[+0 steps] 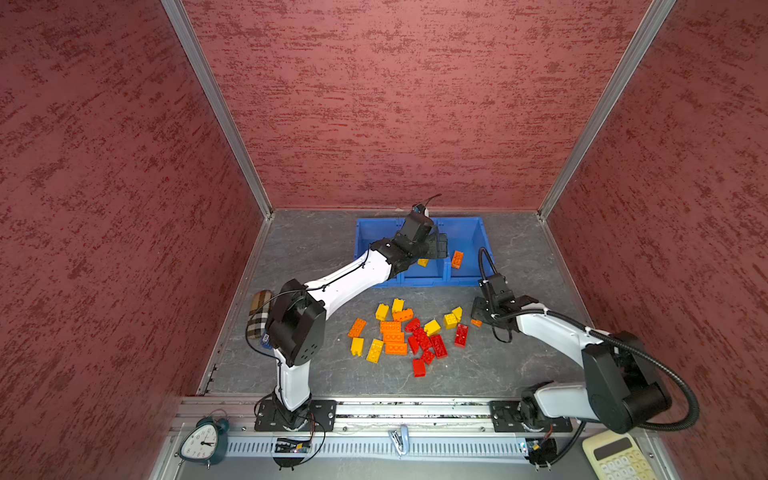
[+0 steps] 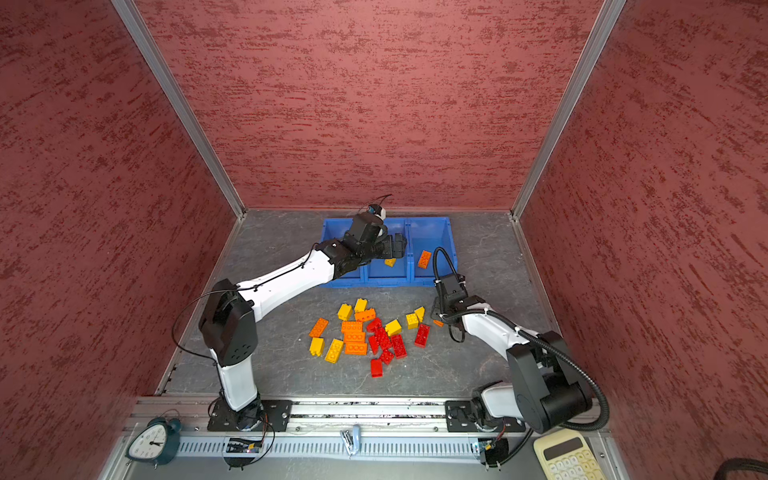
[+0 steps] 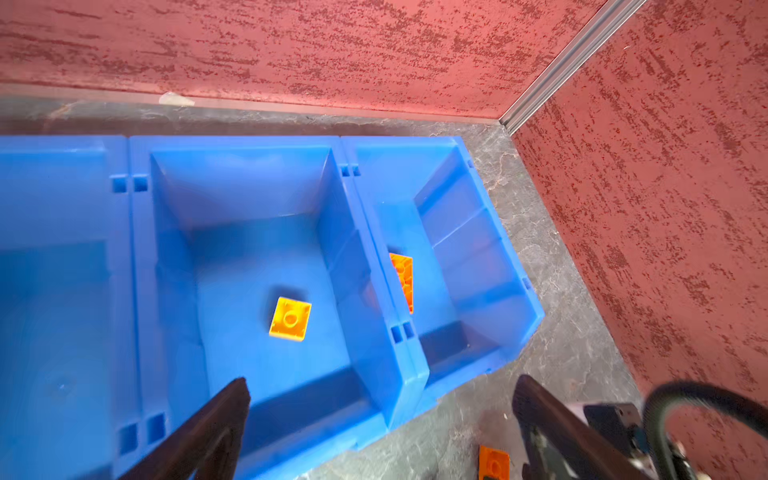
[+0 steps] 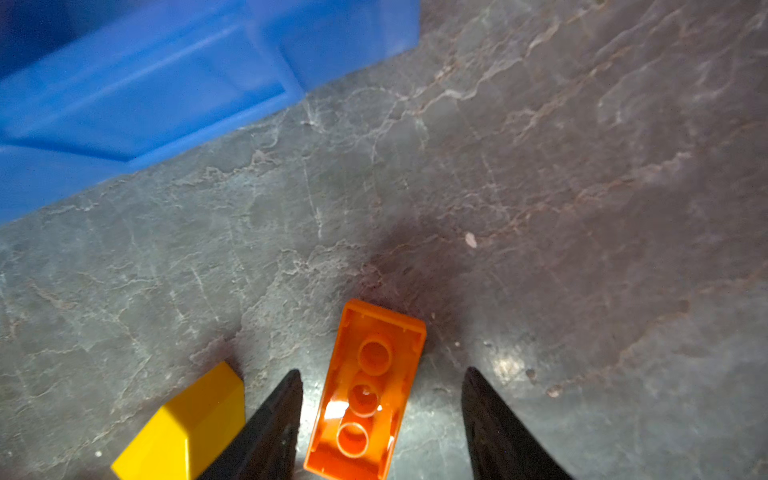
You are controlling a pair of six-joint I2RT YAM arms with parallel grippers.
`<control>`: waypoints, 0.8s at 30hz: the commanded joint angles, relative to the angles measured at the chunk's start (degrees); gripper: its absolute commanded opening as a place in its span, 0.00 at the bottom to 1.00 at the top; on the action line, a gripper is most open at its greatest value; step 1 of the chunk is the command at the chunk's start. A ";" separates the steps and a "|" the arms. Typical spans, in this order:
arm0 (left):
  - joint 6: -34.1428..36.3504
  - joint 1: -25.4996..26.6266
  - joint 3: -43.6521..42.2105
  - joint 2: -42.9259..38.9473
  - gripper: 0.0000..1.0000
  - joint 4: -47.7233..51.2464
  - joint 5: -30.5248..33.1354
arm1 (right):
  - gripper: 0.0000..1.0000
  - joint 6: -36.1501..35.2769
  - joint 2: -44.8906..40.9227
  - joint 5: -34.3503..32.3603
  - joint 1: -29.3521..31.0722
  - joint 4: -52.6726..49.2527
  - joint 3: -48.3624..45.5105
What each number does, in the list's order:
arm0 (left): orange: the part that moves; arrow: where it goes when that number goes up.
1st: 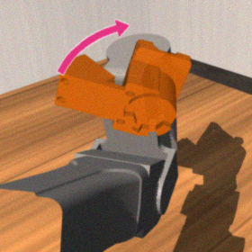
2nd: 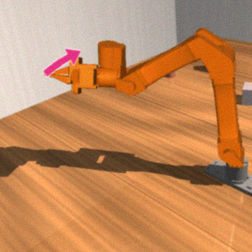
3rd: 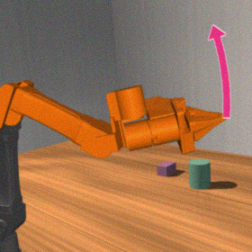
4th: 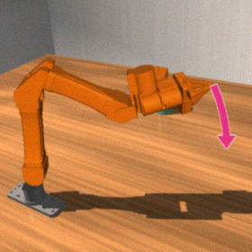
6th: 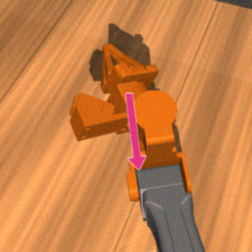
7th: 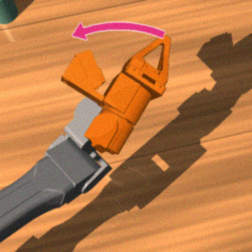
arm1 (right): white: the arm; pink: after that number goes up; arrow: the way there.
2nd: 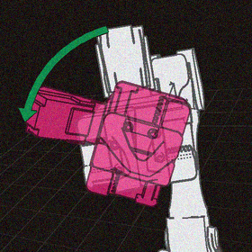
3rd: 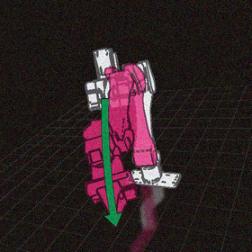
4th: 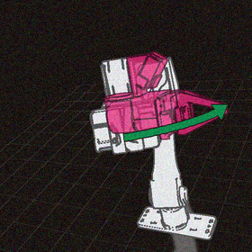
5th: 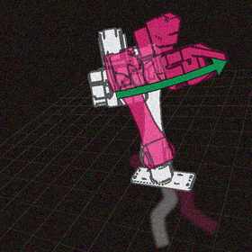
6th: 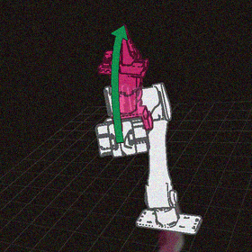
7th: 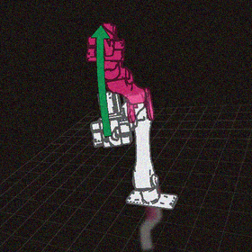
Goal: Sort the legos into containers by color
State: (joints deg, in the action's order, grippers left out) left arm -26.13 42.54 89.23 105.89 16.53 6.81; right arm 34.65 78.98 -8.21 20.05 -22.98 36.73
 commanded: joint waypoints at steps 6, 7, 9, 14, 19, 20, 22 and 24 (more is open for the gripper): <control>-0.58 -0.01 -5.92 -4.57 0.99 -3.06 2.92 | 0.57 -0.42 3.36 2.57 0.30 1.13 -0.28; -0.68 -0.06 -6.22 -4.93 0.99 -2.84 3.03 | 0.56 -0.62 3.46 2.41 0.29 0.65 -0.37; -0.68 -0.03 -7.12 -5.62 0.99 -2.84 3.31 | 0.53 -0.90 3.55 2.59 0.32 0.26 -0.82; -0.62 -0.01 -8.78 -6.76 0.99 -2.85 4.25 | 0.46 -1.34 3.14 2.33 0.27 -1.14 -1.80; -0.43 -0.04 -9.23 -6.92 0.99 -2.83 4.84 | 0.34 -2.95 0.41 -0.92 0.32 -2.83 -1.34; -0.37 -0.01 -9.16 -6.92 0.99 -2.79 4.88 | 0.33 -3.30 -0.46 -1.35 0.33 -3.05 -0.98; 0.13 -0.01 -9.25 -7.09 0.99 -3.05 4.62 | 0.32 -4.46 -2.53 -1.52 0.29 -2.82 0.05; 1.39 0.16 -9.93 -7.51 0.99 -4.17 3.30 | 0.32 -6.13 -5.40 -1.26 0.29 -1.67 1.33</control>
State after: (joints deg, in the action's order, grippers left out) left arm -26.15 42.48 80.34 100.22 14.83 10.72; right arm 30.92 77.71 -7.81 20.14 -24.73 36.21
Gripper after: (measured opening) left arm 0.994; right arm 0.343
